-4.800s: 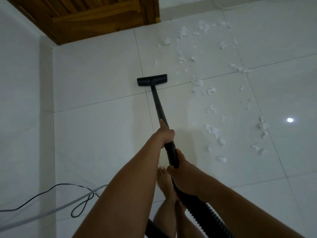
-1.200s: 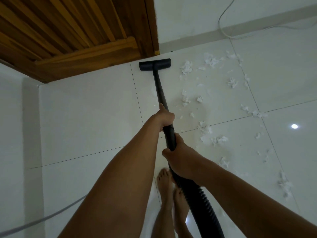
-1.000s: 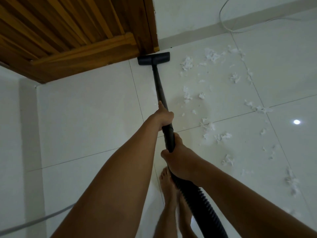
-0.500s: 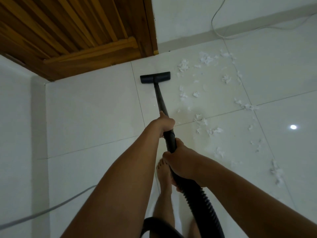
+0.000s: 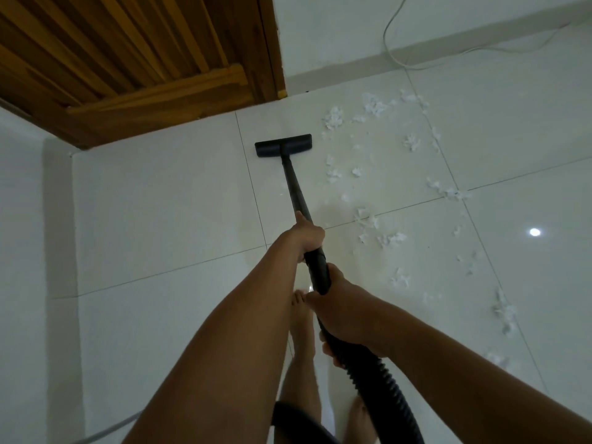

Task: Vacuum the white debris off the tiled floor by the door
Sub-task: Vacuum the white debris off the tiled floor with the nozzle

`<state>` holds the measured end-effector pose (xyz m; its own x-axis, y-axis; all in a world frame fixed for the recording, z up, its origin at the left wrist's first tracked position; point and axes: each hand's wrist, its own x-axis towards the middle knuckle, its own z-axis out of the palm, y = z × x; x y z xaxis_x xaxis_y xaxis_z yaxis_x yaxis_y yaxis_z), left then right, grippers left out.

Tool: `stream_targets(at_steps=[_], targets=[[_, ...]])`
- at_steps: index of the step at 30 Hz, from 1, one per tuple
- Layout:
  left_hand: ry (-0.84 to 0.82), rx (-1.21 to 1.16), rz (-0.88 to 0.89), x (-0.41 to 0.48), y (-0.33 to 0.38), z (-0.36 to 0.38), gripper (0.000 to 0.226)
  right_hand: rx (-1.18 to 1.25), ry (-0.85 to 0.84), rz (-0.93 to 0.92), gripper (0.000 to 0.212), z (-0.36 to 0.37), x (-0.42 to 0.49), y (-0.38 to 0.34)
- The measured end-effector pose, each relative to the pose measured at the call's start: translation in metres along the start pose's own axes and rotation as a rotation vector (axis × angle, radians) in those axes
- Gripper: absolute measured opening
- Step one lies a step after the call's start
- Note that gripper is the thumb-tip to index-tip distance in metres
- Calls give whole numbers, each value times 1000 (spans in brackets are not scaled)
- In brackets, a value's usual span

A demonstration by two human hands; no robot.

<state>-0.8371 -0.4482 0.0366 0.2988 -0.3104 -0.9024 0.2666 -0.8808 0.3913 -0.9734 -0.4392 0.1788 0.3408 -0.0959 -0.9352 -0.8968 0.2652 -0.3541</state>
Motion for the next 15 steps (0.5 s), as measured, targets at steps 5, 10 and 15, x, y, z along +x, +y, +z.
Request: stream_targets(at_steps=[5,10,15], targets=[[11,44,11,33,38,-36,85,8,29,-53,61,-13,26,-49],[42,62,27,59,72,-66,84,-34,69,-81,61,-23,49,-92],[49,92,28,71,85,-82,84,-42,70,-105,60,-25,58,-111]])
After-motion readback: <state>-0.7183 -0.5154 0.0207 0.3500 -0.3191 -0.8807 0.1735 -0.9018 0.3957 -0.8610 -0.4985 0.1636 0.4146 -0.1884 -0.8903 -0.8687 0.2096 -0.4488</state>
